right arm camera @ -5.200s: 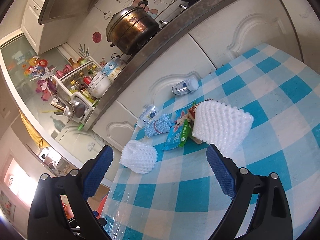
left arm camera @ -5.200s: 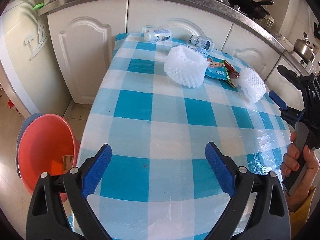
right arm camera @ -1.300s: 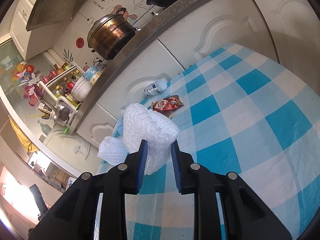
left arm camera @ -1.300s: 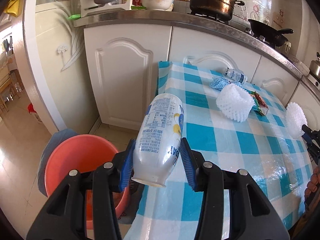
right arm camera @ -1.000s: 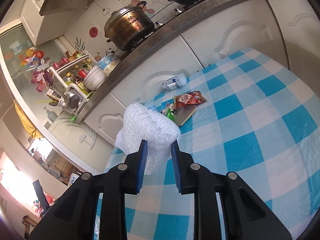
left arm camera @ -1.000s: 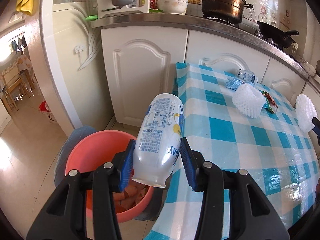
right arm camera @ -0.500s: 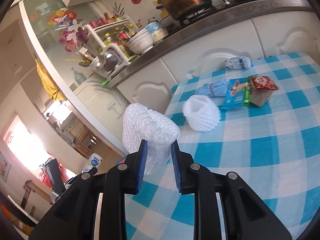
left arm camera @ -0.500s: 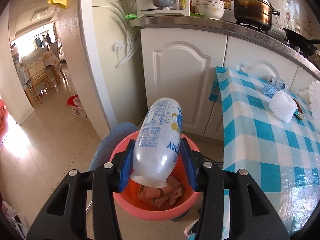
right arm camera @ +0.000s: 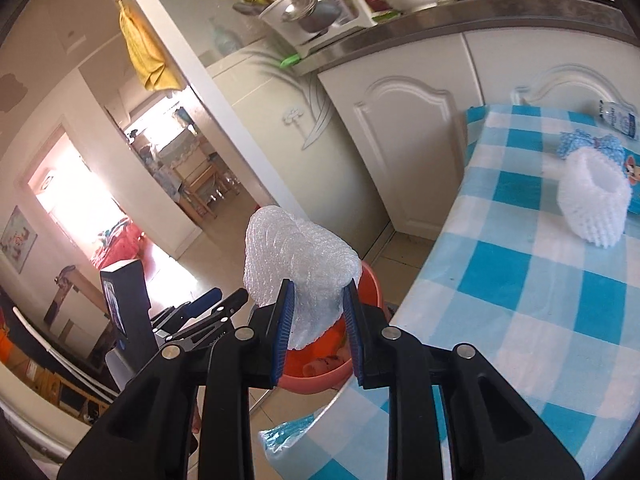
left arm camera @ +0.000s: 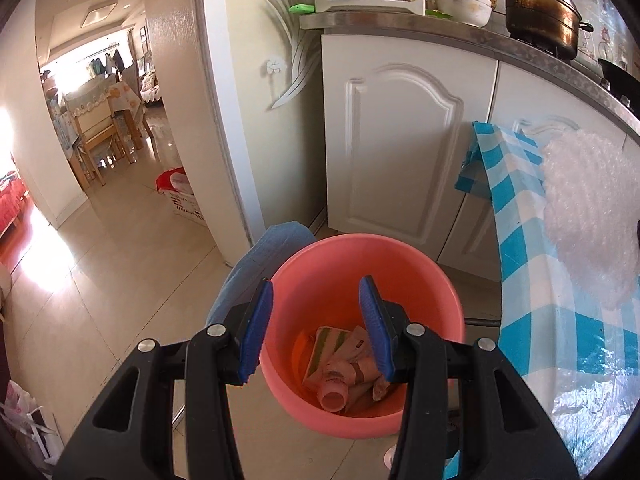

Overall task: Collect trash
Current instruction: 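Open both tools to drop the bottle and foam net into the bucket, then move both open tools back over the table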

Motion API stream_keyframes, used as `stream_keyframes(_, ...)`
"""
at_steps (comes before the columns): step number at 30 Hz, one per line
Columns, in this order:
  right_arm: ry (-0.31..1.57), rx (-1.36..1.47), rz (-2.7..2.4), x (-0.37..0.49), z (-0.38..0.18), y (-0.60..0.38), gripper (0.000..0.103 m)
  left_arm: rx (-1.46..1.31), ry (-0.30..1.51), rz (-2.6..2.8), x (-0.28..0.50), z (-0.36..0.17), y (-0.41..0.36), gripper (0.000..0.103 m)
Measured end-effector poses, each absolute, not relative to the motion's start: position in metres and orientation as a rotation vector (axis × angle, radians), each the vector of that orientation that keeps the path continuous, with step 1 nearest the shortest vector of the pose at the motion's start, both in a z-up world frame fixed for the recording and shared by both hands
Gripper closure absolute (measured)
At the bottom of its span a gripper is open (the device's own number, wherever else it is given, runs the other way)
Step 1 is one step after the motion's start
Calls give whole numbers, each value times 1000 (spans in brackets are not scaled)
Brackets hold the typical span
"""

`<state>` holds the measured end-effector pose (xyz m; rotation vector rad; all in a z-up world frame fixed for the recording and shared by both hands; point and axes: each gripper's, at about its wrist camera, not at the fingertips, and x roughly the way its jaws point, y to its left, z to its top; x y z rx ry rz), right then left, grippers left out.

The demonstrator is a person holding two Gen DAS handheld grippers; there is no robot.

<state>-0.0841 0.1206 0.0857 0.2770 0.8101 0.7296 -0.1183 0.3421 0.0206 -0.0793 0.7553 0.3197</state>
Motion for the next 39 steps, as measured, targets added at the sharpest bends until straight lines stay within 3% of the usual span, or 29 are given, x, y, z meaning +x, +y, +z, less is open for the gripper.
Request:
stream_keyframes(12, 932, 177, 785, -68, 51, 193, 72, -152, 800, 334, -120, 0, 367, 56)
stream_keyframes(15, 942, 136, 764, -63, 42, 205, 56, -176, 813, 332, -120, -4, 371, 57)
stream_keyframes(17, 953, 142, 750, -62, 35, 205, 36, -181, 823, 330, -119, -6, 372, 56)
stream_keyframes(23, 943, 182, 708, -65, 29, 184, 31, -211, 824, 326, -124, -11, 375, 34)
stream_keyframes(24, 933, 180, 697, -66, 30, 180, 31, -221, 824, 328, -124, -12, 376, 27)
stream_keyframes(26, 908, 172, 671, -70, 34, 171, 18, -235, 828, 325, -124, -13, 377, 22)
stream_keyframes(28, 878, 160, 645, -76, 39, 163, 15, -239, 834, 320, -123, -13, 375, 15)
stream_keyframes(39, 765, 164, 569, -94, 55, 120, 12, -253, 861, 272, -122, -12, 357, 11)
